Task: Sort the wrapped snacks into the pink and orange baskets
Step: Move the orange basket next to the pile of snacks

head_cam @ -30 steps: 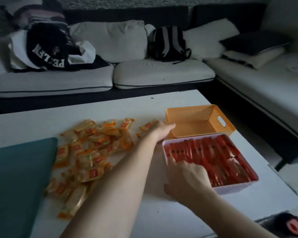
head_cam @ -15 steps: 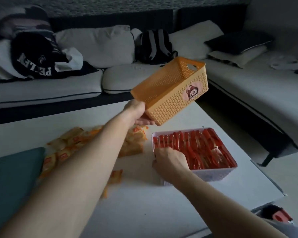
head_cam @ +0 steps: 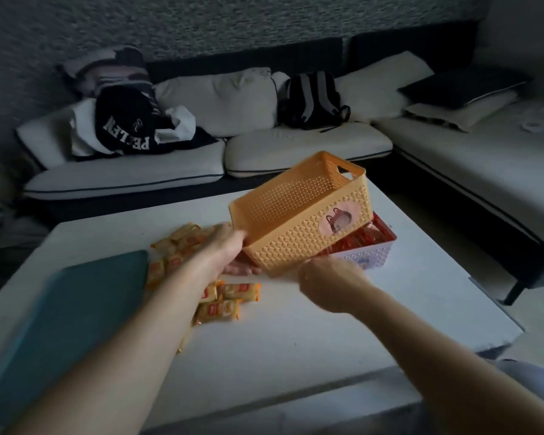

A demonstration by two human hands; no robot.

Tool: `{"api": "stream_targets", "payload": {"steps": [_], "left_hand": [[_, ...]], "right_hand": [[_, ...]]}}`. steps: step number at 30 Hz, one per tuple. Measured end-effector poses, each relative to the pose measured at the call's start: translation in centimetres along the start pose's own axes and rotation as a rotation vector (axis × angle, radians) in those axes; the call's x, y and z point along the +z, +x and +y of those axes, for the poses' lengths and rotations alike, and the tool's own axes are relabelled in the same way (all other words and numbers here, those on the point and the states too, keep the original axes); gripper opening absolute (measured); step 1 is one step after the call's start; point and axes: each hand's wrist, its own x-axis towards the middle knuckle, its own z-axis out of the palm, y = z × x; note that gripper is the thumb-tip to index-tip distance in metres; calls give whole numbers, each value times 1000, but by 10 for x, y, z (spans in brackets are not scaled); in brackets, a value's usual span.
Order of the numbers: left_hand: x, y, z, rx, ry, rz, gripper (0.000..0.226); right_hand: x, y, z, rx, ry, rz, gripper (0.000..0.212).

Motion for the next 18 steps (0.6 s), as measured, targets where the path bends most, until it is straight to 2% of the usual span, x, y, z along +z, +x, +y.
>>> {"api": "stream_targets", "payload": {"steps": [2, 4, 7, 10, 14, 18], "left_hand": [[19, -13, -3, 2, 20, -75, 38], [40, -22, -6, 1, 62, -131, 36], [63, -31, -13, -8, 123, -176, 29], [69, -37, -17, -7, 176, -154, 23], [74, -51, -27, -52, 269, -220, 20], [94, -36, -45, -106, 291, -172, 17]], "right_hand": [[-12, -18, 38, 139, -48, -83, 12], [-16, -34, 85, 330, -30, -228, 17], [-2, -45, 142, 624, 220, -325, 19], [-2, -56, 164, 755, 454, -153, 22], [-14, -69, 169, 746, 694, 90, 19], [-17, -62, 150, 746, 900, 43, 50]]}}
